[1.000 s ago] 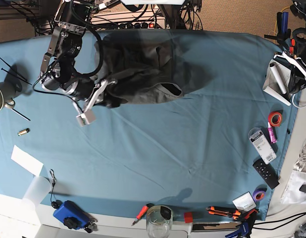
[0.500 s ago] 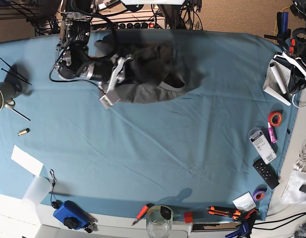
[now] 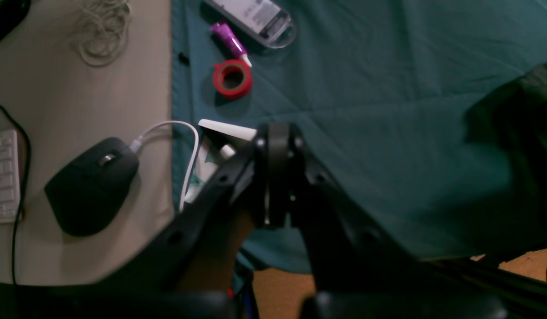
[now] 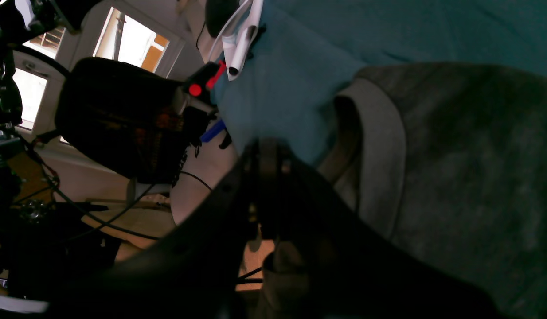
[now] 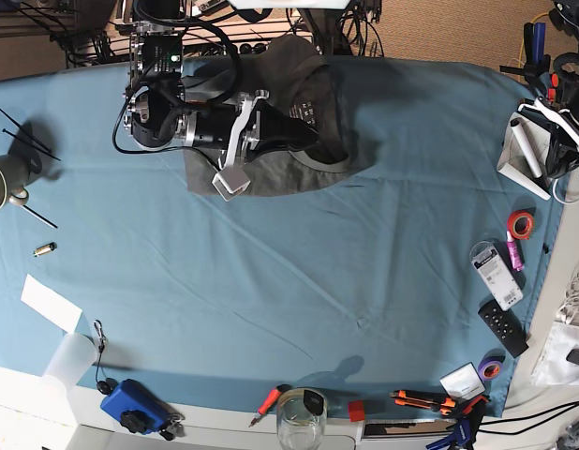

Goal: Fold the T-shirt properly
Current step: 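Press and smooth the folded shirt flat with the right gripper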

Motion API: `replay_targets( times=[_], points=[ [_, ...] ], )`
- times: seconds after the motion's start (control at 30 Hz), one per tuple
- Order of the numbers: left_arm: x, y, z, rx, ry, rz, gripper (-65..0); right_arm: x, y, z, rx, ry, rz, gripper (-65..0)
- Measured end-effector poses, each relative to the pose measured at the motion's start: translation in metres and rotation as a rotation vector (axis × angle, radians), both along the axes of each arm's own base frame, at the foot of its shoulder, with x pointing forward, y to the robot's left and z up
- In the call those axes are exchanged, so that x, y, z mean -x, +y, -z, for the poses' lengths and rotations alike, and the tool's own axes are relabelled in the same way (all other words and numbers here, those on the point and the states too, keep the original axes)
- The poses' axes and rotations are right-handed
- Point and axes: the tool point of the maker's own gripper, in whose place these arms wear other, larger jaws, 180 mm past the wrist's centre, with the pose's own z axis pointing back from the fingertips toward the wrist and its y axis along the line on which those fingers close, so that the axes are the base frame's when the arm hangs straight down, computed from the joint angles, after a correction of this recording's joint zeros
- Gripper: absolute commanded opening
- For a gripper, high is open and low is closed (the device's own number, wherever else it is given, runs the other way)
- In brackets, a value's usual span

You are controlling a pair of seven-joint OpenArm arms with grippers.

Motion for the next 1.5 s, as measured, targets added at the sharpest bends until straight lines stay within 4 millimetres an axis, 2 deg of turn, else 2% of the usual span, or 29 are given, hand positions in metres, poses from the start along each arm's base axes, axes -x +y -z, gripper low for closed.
replay_targets(
  times=[0.07,0.2,0.27,0.5,0.6,0.73,0.77,0.83,0.93,1.1,1.23,1.3,1.43,1.5],
  points=[
    [0.0,0.0,0.0,0.0,0.0,0.0,-65.0,0.0,-0.002,0.006,0.033,0.001,0.0,-65.0],
    [0.0,0.0,0.0,0.0,0.0,0.0,-65.0,0.002,-0.02,0.043,0.27,0.013,-0.004,-65.0],
    [0.0,0.0,0.0,0.0,0.0,0.0,-65.0,0.002,-0.029,0.056,0.358,0.017,-0.005,-65.0],
    [0.0,0.0,0.0,0.0,0.0,0.0,-65.0,0.001,-0.035,0.067,0.401,0.03,0.002,-65.0],
    [0.0,0.0,0.0,0.0,0.0,0.0,-65.0,0.003,-0.026,0.056,0.319,0.038,-0.002,-65.0],
    [0.0,0.0,0.0,0.0,0.001,0.0,-65.0,-0.001,-0.004,0.001,0.061,-0.032,-0.003,-65.0],
    [0.0,0.0,0.0,0.0,0.001,0.0,-65.0,-0.003,-0.002,-0.008,0.043,-0.057,-0.001,-65.0],
    [0.0,0.0,0.0,0.0,0.001,0.0,-65.0,-0.005,-0.004,-0.012,0.051,-0.08,0.003,-65.0],
    [0.0,0.0,0.0,0.0,0.0,0.0,-65.0,-0.007,-0.024,-0.005,0.076,-0.056,0.074,-65.0],
    [0.0,0.0,0.0,0.0,0.0,0.0,-65.0,-0.033,-0.088,-0.008,0.126,-0.077,0.299,-65.0],
    [0.0,0.0,0.0,0.0,0.001,0.0,-65.0,-0.037,-0.128,0.001,0.207,-0.065,0.416,-65.0],
    [0.0,0.0,0.0,0.0,0.0,0.0,-65.0,-0.036,-0.133,0.011,0.218,-0.031,0.425,-65.0],
    [0.0,0.0,0.0,0.0,0.0,0.0,-65.0,-0.028,-0.129,0.042,0.196,0.088,0.407,-65.0],
    [0.0,0.0,0.0,0.0,0.0,0.0,-65.0,-0.031,-0.129,0.049,0.178,0.119,0.414,-65.0]
  ],
)
